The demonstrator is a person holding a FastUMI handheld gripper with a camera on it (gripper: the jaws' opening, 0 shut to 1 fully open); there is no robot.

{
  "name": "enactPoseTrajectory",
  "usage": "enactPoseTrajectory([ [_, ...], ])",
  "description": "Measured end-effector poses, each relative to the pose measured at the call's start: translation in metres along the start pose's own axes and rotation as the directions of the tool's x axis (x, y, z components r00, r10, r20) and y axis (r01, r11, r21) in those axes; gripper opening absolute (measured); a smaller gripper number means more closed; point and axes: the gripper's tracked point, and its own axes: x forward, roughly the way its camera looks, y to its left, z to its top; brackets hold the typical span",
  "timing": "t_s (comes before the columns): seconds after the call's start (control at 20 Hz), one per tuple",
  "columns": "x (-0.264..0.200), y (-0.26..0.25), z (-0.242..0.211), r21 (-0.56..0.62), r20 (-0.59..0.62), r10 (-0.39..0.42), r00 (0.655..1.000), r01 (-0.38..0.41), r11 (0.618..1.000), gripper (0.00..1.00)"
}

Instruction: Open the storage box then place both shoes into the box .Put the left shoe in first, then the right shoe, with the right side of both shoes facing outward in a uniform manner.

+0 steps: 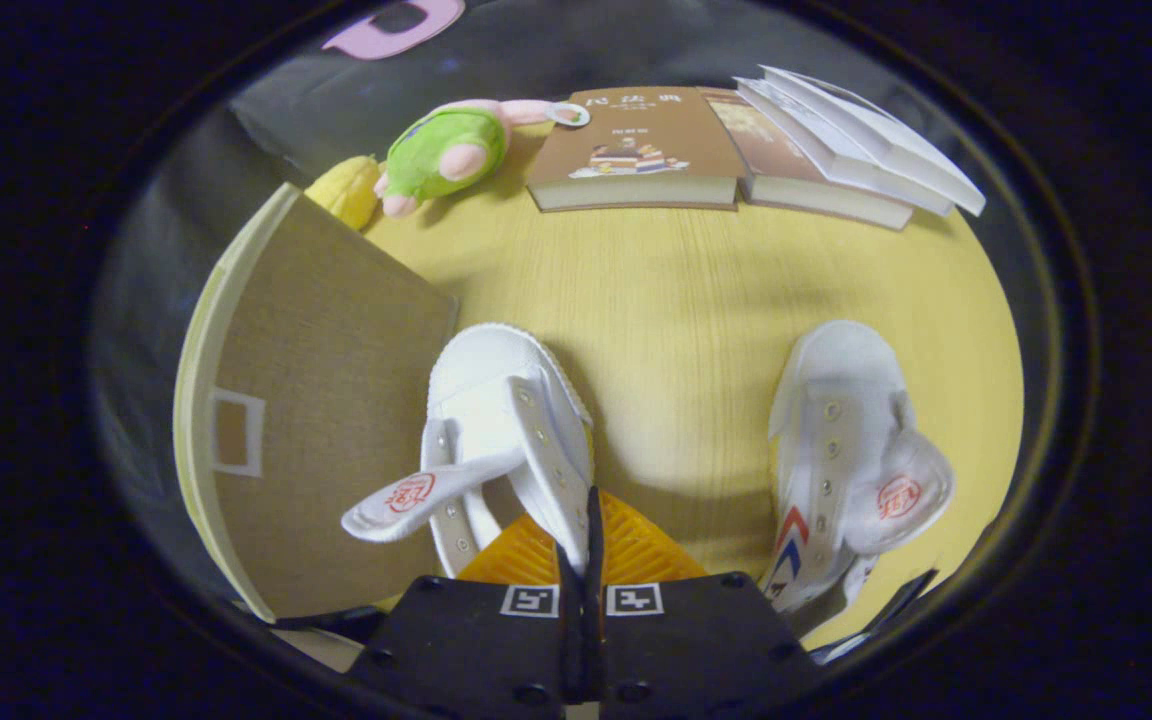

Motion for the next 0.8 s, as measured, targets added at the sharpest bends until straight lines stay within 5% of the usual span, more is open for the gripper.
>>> enactPoseTrajectory([
  [0.3,-0.041,0.022,0.018,0.166,0.054,0.112,0.992,-0.119,0.979,0.03],
  [0.8,-0.124,0.066,0.049,0.229,0.15,0.193,0.97,-0.224,0.947,0.03],
])
